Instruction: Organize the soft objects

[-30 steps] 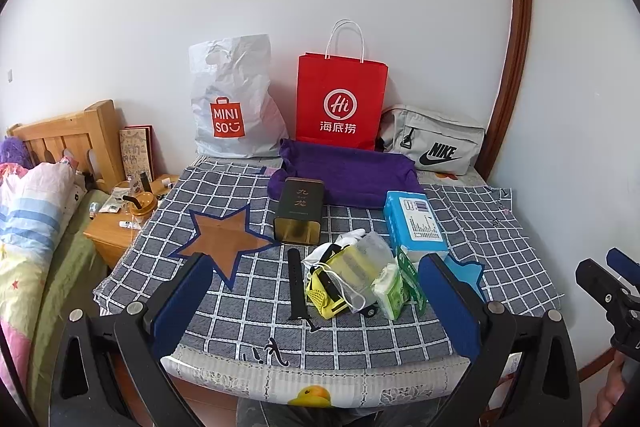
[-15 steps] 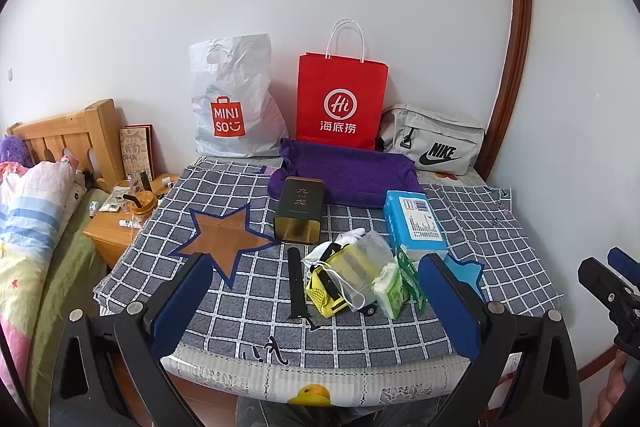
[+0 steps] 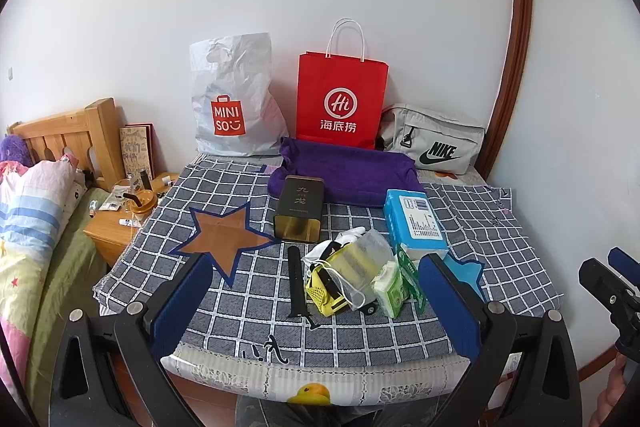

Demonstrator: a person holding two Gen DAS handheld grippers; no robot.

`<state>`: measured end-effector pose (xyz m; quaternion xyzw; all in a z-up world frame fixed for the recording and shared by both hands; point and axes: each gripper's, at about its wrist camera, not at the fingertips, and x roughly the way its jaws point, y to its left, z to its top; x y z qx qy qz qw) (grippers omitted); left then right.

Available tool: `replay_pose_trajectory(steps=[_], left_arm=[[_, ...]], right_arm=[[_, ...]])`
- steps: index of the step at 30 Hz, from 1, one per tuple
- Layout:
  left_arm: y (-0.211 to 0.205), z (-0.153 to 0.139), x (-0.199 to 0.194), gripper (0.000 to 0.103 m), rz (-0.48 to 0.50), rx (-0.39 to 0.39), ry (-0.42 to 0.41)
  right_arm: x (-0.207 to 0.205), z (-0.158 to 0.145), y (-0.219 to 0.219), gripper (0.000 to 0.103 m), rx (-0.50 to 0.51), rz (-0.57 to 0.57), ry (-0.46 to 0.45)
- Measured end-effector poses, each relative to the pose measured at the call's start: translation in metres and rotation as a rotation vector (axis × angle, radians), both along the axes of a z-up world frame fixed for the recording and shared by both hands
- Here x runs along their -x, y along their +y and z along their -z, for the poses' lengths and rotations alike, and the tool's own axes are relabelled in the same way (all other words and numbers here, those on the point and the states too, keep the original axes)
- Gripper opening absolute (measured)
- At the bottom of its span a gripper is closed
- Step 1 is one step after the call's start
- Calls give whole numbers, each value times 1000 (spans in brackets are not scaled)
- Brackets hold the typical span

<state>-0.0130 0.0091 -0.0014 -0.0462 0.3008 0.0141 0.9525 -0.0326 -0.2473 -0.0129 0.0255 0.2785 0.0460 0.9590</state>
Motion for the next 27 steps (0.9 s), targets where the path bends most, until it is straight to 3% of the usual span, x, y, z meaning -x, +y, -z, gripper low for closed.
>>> replay_pose_trajectory(steps=[27], left_arm=[[2, 0, 1, 103, 1, -2, 1]], right_arm=[[4, 1, 4, 103, 1, -10, -8]])
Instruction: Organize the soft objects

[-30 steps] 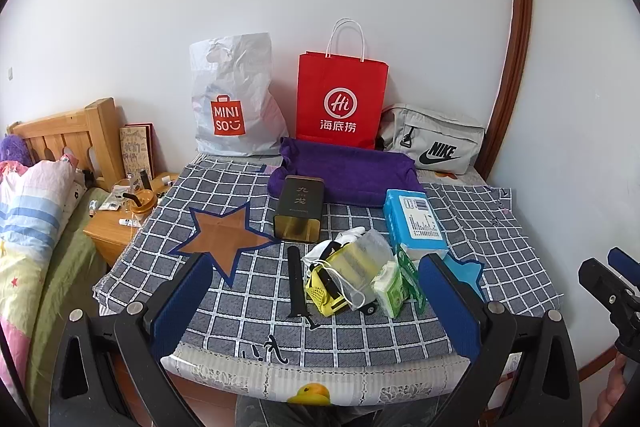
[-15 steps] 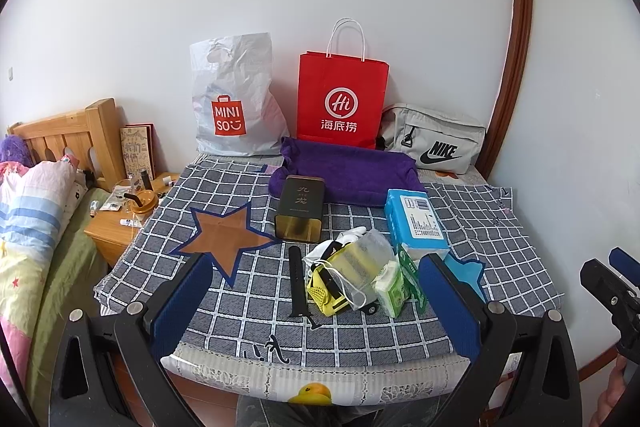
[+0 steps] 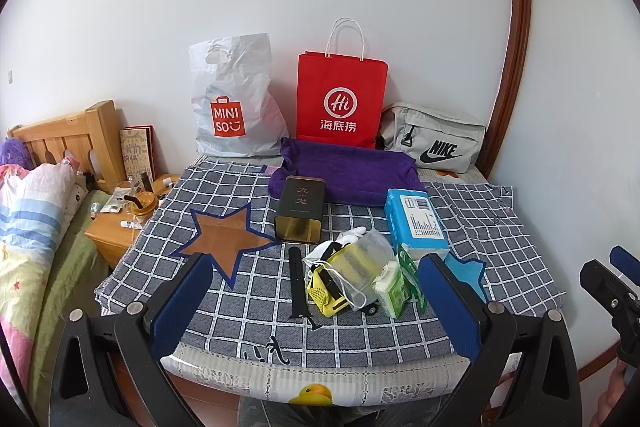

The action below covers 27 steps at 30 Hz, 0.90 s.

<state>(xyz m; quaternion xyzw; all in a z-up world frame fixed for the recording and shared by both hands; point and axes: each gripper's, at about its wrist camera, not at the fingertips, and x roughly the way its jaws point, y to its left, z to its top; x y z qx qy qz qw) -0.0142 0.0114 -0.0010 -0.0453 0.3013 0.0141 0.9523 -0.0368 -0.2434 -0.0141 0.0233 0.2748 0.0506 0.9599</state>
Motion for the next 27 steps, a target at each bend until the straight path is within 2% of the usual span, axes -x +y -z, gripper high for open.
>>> replay_pose_trajectory(steps=[16, 21, 27], left_arm=[[-2, 12, -18, 103, 31, -2, 21], [3, 33, -36, 103, 16, -17, 82], [15, 67, -57, 103, -18, -12, 155]], right_arm=[[-8, 7, 0, 103, 1, -17, -9], [-23, 25, 1, 103, -4, -27, 22], [-52, 60, 4, 103, -8, -53, 101]])
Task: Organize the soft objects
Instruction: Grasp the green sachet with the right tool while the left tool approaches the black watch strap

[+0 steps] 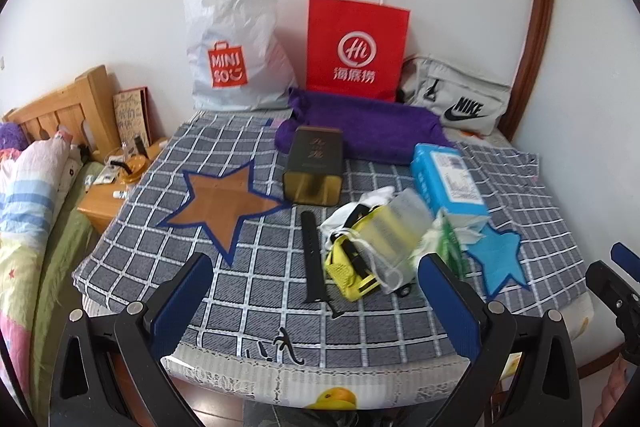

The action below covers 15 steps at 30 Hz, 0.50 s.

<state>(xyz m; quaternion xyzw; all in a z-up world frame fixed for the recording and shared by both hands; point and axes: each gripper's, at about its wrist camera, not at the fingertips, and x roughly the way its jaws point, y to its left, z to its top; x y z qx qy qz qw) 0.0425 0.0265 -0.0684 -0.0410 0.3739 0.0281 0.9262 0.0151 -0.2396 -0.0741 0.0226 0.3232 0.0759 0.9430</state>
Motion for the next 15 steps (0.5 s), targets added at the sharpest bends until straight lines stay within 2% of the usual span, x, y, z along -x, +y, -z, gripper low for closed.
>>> replay_pose_trajectory(steps=[9, 13, 15], left_arm=[[18, 53, -25, 103, -32, 19, 101], [23, 73, -36, 103, -32, 42, 130], [26, 81, -39, 103, -28, 64, 142]], right_arm=[[-48, 66, 6, 100, 33, -41, 63], [-73, 95, 5, 88, 6, -102, 104], [-86, 108, 6, 86, 0, -131, 123]])
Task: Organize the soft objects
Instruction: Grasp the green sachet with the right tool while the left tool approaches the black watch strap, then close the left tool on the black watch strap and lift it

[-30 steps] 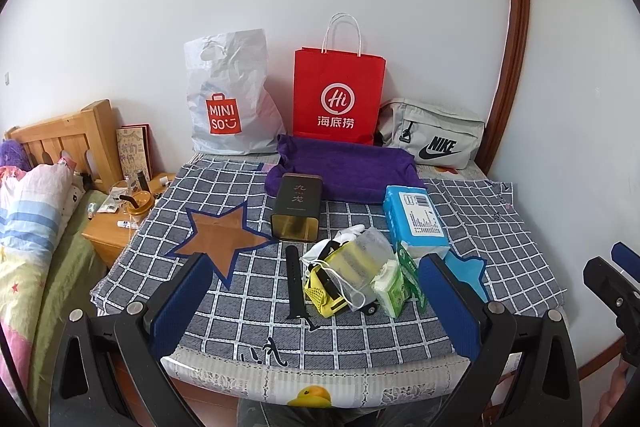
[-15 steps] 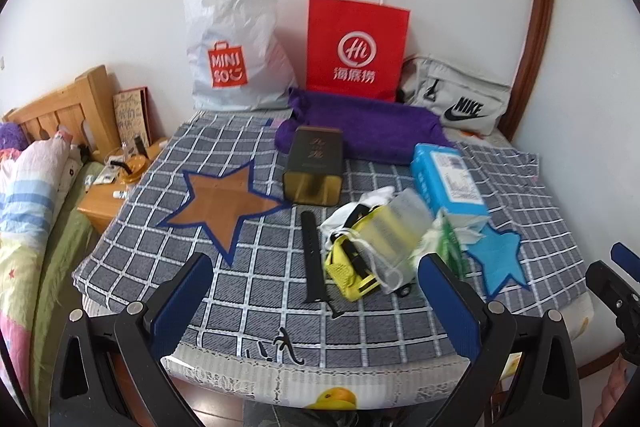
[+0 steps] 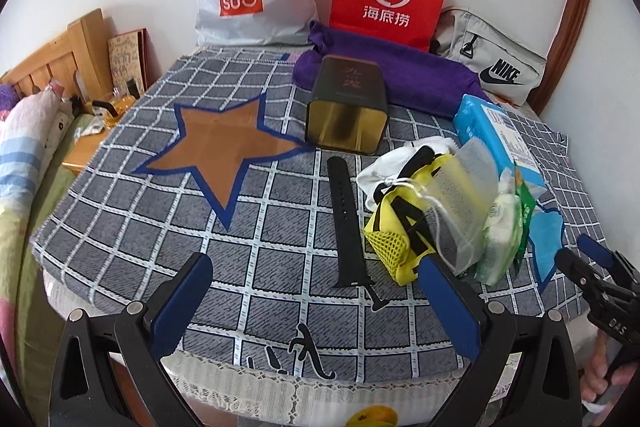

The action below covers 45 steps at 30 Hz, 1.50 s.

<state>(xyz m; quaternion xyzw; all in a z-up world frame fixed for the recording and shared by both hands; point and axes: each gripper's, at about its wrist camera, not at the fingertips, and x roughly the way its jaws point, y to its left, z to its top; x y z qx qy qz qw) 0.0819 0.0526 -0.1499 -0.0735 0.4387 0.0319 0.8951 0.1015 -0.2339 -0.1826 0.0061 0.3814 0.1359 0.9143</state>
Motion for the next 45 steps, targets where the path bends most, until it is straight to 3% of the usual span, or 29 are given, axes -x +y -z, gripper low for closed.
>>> replay_pose_trajectory(steps=[16, 18, 22, 24, 28, 31, 41, 45], left_arm=[[-2, 23, -18, 103, 30, 38, 63], [-1, 23, -19, 103, 35, 47, 64], [2, 26, -22, 103, 29, 54, 71], [4, 27, -24, 103, 28, 61, 76], [7, 29, -26, 103, 23, 69, 82], [8, 30, -27, 103, 27, 73, 82], [14, 36, -41, 103, -10, 19, 93], [10, 41, -61, 100, -11, -33, 113]], right_arm=[[-46, 29, 28, 86, 25, -244, -31], [-49, 29, 30, 82, 12, -281, -44], [-54, 28, 36, 53, -23, -375, -42], [-55, 29, 37, 49, -38, -395, -30], [-52, 26, 31, 23, -50, -378, -23], [-47, 21, 22, 15, -72, -344, -8], [-24, 16, -10, 9, -65, -163, 39], [-24, 24, -10, 9, -36, -145, 65]])
